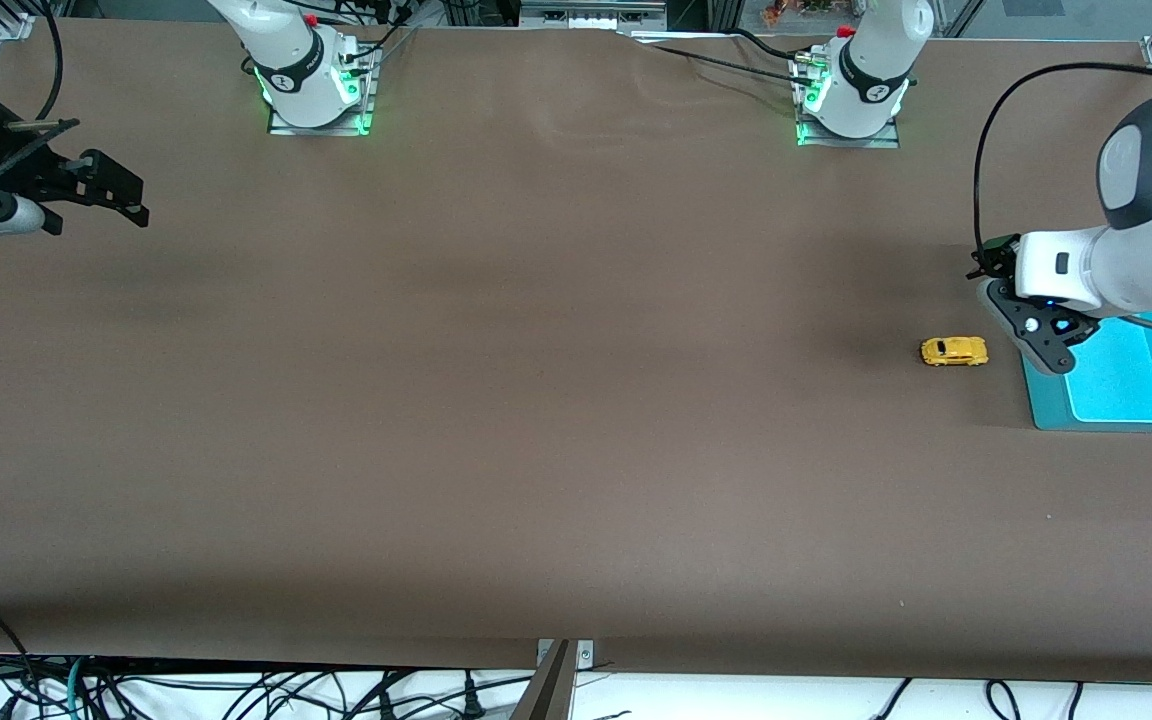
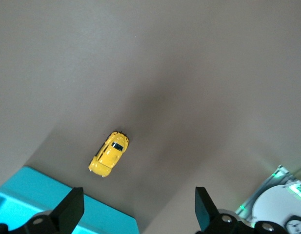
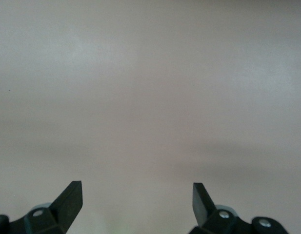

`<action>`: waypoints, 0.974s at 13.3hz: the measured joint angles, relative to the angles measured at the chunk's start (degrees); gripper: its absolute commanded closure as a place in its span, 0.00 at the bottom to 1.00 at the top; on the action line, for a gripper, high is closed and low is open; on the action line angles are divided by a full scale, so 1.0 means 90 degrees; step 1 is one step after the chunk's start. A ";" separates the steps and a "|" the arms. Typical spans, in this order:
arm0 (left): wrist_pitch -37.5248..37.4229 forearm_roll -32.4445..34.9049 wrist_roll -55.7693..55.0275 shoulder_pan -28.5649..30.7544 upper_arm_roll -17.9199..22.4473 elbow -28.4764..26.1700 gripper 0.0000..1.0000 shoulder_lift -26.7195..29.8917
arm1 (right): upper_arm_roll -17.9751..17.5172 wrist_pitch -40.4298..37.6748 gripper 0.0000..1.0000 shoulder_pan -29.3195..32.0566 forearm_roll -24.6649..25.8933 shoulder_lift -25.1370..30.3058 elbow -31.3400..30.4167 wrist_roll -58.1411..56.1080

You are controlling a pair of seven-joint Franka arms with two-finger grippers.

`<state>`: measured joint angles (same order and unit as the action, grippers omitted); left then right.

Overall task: Wind and store yellow beetle car
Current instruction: 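Reach the left gripper down to the yellow car beside the tray, then close the left gripper on the yellow car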

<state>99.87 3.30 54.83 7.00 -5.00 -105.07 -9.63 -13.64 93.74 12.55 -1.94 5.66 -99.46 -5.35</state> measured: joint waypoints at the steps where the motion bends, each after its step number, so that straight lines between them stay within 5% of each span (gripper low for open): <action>1: 0.0334 0.0005 0.0317 0.0094 0.0003 -0.0276 0.00 -0.0007 | 0.0013 -0.0006 0.00 0.0000 0.0000 0.0001 0.0049 0.0000; 8: 0.3250 0.0304 0.2762 0.0695 0.0012 -0.2197 0.00 -0.0255 | 0.0025 -0.0294 0.00 -0.0001 0.0031 -0.0013 0.0118 0.0000; 13: 0.4429 0.0383 0.3852 0.0938 0.0014 -0.2331 0.00 -0.1053 | 0.0026 -0.0299 0.00 0.0000 0.0032 -0.0020 0.0118 0.0006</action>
<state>139.74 6.74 89.49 15.44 -4.87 -126.05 -19.11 -13.40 91.05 12.55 -1.65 5.48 -98.39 -5.29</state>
